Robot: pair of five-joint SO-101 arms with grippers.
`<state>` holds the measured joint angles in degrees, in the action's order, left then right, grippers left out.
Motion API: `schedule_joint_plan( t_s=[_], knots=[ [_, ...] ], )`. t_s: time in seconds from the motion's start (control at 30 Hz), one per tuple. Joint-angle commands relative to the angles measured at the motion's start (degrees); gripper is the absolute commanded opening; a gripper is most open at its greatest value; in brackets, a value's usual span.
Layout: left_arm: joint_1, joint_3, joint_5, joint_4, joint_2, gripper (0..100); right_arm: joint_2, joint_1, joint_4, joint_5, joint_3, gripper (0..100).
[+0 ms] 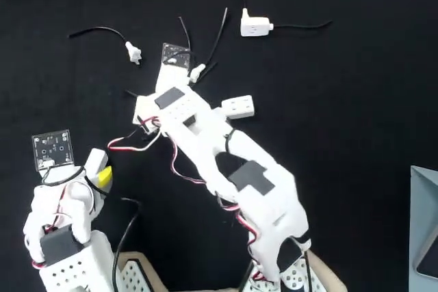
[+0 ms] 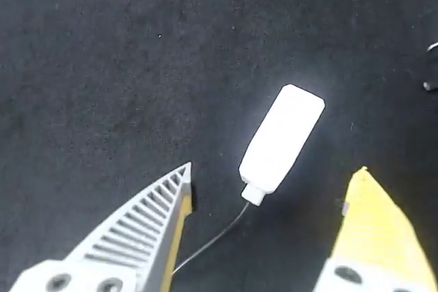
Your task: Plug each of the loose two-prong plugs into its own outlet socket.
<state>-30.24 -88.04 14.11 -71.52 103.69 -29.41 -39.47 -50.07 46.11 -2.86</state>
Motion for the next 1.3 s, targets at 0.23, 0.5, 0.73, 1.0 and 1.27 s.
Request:
schedule_joint_plan(
  t_s=[0.23,0.5,0.73,1.0,1.27],
  knots=[
    [-0.2,0.6,-0.2,-0.3,0.5,35,-4.4,-1.1,-2.7,-0.1,-6.3,9.3],
    [-0.2,0.5,-0.2,-0.3,0.5,35,2.1,-0.8,-9.0,-5.9,-6.1,1.3],
    [-0.1,0.5,-0.1,-0.3,0.5,35,13.8,-0.7,-20.1,-11.9,-5.8,1.3],
    [-0.1,0.4,-0.1,-0.3,0.5,35,26.1,-0.6,-36.2,-22.3,-5.6,1.2],
    [-0.1,0.4,-0.1,-0.3,0.5,35,36.3,2.2,-39.5,-32.5,9.0,1.2]
  ],
)
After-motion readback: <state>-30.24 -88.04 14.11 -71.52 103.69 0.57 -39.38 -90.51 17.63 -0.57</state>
